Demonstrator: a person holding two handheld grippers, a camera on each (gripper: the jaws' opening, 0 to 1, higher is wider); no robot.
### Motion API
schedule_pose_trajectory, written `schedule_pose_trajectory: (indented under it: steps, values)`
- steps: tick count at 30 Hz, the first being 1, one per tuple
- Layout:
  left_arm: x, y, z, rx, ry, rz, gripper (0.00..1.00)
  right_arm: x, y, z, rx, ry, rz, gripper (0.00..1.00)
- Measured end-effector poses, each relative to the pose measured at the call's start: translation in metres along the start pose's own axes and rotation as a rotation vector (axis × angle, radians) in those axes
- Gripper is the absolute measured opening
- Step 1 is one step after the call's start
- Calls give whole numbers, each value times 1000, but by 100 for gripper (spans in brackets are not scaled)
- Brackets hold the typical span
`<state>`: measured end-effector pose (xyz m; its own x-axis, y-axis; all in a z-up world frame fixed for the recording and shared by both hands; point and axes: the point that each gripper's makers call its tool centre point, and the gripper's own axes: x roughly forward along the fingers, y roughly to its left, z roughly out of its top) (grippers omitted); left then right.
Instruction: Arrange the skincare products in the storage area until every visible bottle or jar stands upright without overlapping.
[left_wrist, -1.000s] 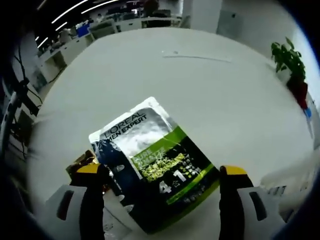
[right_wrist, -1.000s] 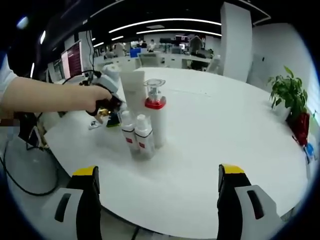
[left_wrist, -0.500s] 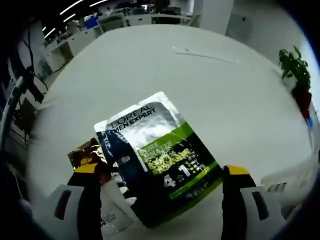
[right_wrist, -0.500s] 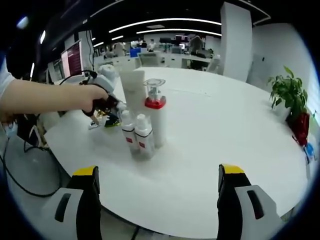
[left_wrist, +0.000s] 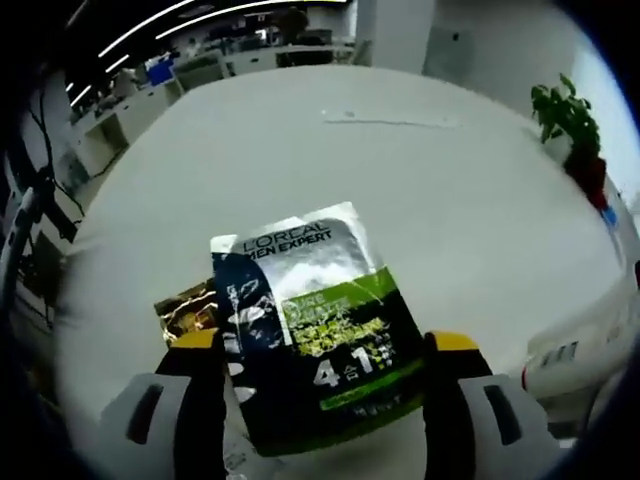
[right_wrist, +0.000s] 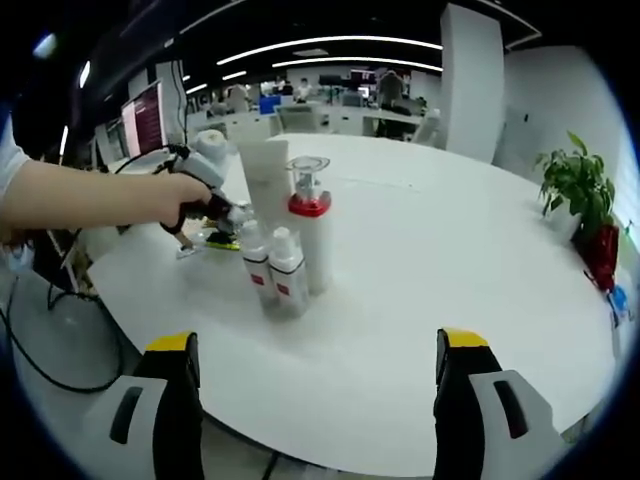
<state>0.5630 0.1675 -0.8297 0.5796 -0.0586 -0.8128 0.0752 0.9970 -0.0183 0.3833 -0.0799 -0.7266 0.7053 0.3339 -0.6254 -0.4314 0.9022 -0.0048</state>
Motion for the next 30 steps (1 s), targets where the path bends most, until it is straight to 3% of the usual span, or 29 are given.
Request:
schedule_pose_trajectory:
  steps: [9, 10, 12, 13, 17, 22, 30]
  values:
    - [0, 1, 3, 34, -44, -9, 71, 0, 1, 0, -4, 0, 1, 97]
    - [0, 1, 3, 46, -54, -10, 69, 0, 1, 0, -4, -1, 2, 97]
    - [-4, -4, 9, 148, -79, -19, 50, 0, 1, 0, -8, 3, 2, 97]
    - [-2, -12, 10, 124, -104, -59, 38, 0, 1, 0, -9, 3, 3, 97]
    - [-1, -12, 12, 118, -136, -71, 23, 1, 1, -1, -10, 4, 1, 97]
    - [5, -7, 14, 101, -120, -77, 18, 1, 0, -1, -15, 7, 0, 97]
    - [-2, -1, 21, 30, -161, -130, 12, 1, 1, 0, -20, 5, 2, 97]
